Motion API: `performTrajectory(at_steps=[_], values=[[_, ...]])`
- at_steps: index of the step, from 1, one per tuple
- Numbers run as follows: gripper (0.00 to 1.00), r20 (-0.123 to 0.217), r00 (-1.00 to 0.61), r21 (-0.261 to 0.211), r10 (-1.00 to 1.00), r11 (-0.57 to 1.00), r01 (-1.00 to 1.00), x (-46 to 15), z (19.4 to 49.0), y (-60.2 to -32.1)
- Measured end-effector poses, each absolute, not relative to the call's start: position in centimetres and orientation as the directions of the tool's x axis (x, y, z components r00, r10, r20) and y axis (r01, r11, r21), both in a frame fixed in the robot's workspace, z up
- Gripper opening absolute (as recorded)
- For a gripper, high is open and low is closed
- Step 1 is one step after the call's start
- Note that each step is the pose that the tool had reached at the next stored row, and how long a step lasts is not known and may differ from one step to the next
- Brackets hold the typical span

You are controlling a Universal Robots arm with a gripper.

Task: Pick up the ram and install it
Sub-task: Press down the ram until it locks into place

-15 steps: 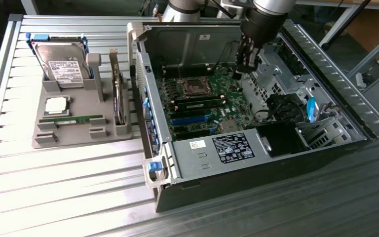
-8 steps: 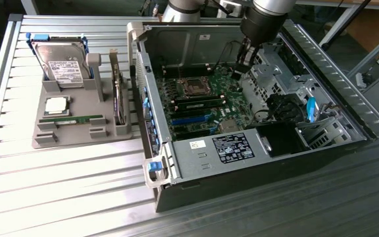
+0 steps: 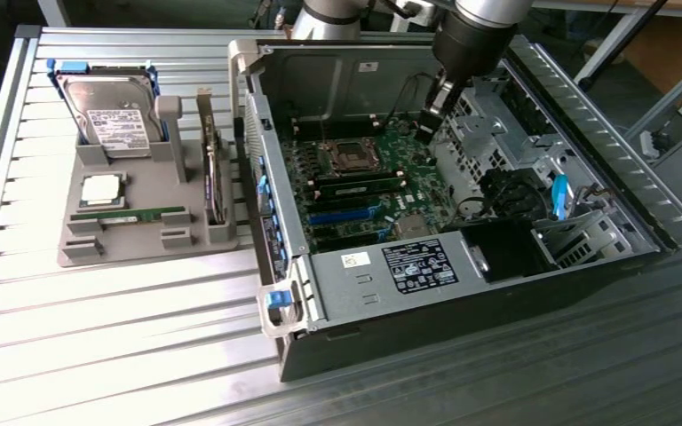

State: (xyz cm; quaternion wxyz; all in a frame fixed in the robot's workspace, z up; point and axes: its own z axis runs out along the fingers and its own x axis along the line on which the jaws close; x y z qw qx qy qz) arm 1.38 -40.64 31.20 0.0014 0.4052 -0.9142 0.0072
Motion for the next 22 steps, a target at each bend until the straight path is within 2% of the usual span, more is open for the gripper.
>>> performTrajectory(at_steps=[8,15,22], values=[[0.09,0.008,-0.835,-0.012,-0.55,0.835,-0.55,1.38,31.18,-40.64],[0.09,0.008,-0.894,-0.012,-0.448,0.894,-0.448,1.38,31.17,-40.64],[0.09,0.008,-0.976,-0.012,-0.216,0.976,-0.217,1.38,31.15,-40.64]])
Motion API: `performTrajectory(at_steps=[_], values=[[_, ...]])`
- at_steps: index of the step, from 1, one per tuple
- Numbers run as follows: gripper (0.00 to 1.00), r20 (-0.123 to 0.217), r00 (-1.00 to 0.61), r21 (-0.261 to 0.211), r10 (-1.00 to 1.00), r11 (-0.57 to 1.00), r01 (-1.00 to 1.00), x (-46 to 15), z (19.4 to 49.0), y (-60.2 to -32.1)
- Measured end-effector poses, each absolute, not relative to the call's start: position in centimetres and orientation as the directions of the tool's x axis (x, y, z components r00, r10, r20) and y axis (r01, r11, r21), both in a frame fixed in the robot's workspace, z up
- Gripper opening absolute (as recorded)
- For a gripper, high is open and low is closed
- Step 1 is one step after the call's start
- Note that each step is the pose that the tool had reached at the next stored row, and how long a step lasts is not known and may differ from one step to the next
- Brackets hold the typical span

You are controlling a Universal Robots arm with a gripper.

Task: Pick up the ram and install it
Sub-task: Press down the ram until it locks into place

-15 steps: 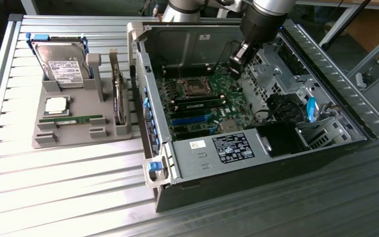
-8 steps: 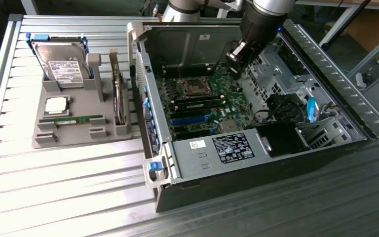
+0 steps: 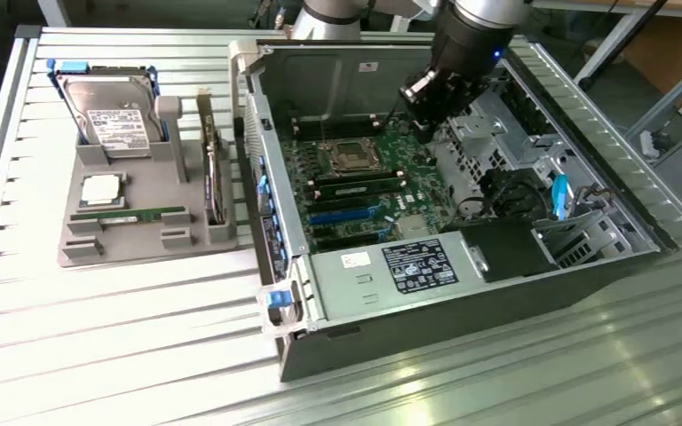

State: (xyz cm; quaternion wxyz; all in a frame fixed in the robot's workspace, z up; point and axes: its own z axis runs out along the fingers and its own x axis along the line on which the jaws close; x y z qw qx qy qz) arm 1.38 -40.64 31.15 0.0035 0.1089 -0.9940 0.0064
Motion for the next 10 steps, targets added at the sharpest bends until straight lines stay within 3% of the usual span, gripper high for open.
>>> performTrajectory(at_steps=[6,10], values=[[0.09,0.008,-1.0,-0.012,0.001,1.0,0.001,1.38,31.13,-40.64],[0.09,0.008,-1.0,-0.012,0.01,1.0,0.01,1.38,31.13,-40.64]])
